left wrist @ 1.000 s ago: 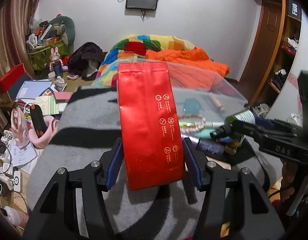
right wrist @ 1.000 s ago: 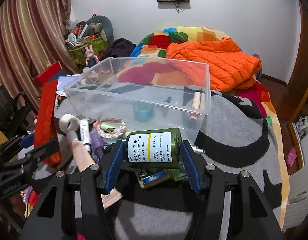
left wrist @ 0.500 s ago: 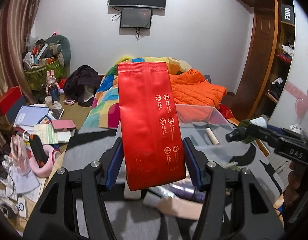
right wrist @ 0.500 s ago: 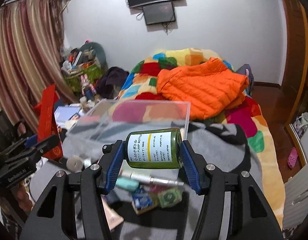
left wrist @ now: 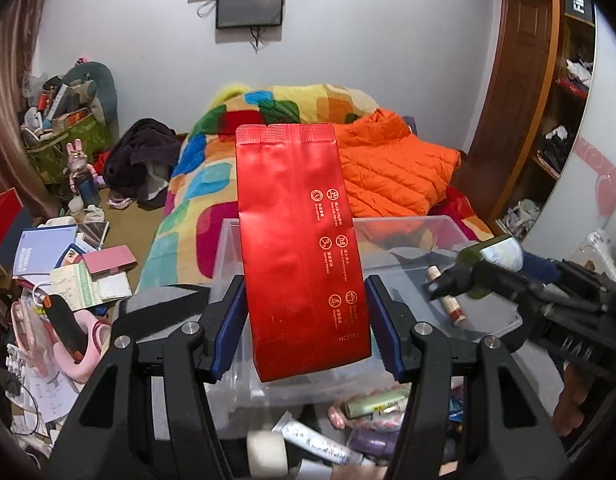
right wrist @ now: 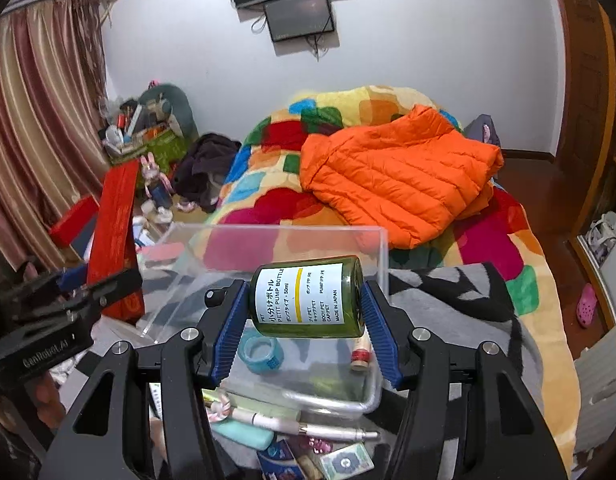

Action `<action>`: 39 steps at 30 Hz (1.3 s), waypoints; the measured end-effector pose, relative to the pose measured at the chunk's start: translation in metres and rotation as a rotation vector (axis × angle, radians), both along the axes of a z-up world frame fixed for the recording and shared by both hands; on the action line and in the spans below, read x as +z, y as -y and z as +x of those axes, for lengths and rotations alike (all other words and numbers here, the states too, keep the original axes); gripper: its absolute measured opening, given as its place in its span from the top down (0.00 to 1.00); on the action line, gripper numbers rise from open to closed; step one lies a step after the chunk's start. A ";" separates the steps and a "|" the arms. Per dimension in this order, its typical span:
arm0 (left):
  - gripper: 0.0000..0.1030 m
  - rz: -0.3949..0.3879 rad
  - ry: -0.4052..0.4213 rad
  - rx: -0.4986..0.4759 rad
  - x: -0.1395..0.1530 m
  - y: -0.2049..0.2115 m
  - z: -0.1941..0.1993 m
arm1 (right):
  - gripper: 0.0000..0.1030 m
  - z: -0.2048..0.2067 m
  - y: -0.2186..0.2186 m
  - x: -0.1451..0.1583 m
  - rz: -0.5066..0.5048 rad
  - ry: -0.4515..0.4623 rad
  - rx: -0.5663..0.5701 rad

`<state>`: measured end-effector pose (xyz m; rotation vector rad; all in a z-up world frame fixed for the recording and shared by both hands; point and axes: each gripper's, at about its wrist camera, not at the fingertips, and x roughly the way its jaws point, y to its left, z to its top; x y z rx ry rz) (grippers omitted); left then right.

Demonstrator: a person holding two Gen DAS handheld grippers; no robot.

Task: Organize objects
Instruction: 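Lower the red pouch into the clear box with the left tool while the right tool places the green bottle, then grasp the white tape roll with the left tool while the right tool grasps the green square compact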

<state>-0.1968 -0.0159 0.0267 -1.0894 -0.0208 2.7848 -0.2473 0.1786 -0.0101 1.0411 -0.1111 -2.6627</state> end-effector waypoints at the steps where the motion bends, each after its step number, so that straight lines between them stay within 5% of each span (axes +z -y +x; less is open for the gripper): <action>1: 0.44 -0.008 0.019 -0.001 -0.004 -0.003 -0.007 | 0.48 -0.002 0.003 -0.003 0.007 0.011 0.006; 22: 0.44 -0.042 0.157 -0.055 -0.039 -0.016 -0.028 | 0.48 -0.024 0.025 -0.041 0.108 0.168 0.079; 30: 0.42 -0.042 0.104 -0.045 -0.023 -0.012 -0.015 | 0.48 -0.010 0.018 -0.026 0.112 0.118 0.084; 39: 0.19 -0.039 -0.022 0.004 0.010 0.010 0.027 | 0.38 0.020 0.001 0.005 0.074 0.022 0.087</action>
